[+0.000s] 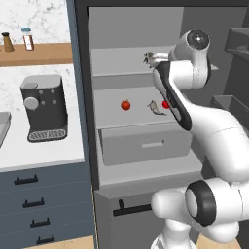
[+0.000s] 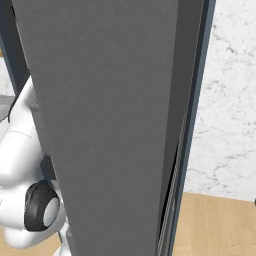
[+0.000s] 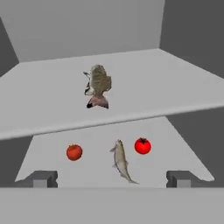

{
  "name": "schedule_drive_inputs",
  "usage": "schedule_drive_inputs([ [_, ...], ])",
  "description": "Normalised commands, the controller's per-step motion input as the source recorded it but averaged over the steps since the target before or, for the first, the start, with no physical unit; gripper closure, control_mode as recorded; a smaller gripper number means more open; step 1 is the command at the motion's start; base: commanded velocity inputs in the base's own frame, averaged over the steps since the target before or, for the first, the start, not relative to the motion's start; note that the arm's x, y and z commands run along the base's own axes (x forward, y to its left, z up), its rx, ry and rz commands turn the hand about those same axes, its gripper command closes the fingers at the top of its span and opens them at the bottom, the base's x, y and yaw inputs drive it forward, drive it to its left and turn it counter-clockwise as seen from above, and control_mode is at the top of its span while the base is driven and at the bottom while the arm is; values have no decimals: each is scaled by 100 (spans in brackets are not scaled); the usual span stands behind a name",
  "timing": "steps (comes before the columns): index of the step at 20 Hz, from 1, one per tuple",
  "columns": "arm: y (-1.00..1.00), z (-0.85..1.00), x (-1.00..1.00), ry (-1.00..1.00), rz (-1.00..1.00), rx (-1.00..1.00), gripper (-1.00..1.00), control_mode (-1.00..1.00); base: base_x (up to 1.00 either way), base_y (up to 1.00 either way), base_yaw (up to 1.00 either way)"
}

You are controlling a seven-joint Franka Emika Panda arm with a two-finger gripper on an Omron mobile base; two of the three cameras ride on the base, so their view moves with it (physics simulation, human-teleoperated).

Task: Place one tomato and one fish in each tupperware on the nearby counter, to pack two identical lunches.

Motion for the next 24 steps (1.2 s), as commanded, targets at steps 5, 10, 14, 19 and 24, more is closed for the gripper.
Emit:
schedule_drive_inputs([
  [5,-7,9,91,26,6,-7,-100,-100,0,0,0],
  [10,0,0,99,19,14,0,-100,-100,0,0,0],
  [14,0,-11,71,0,5,0,-100,-100,0,0,0],
  [19,1,-14,73,0,1,0,-100,-100,0,0,0],
  [24,4,-26,72,0,0,0,-100,-100,0,0,0],
])
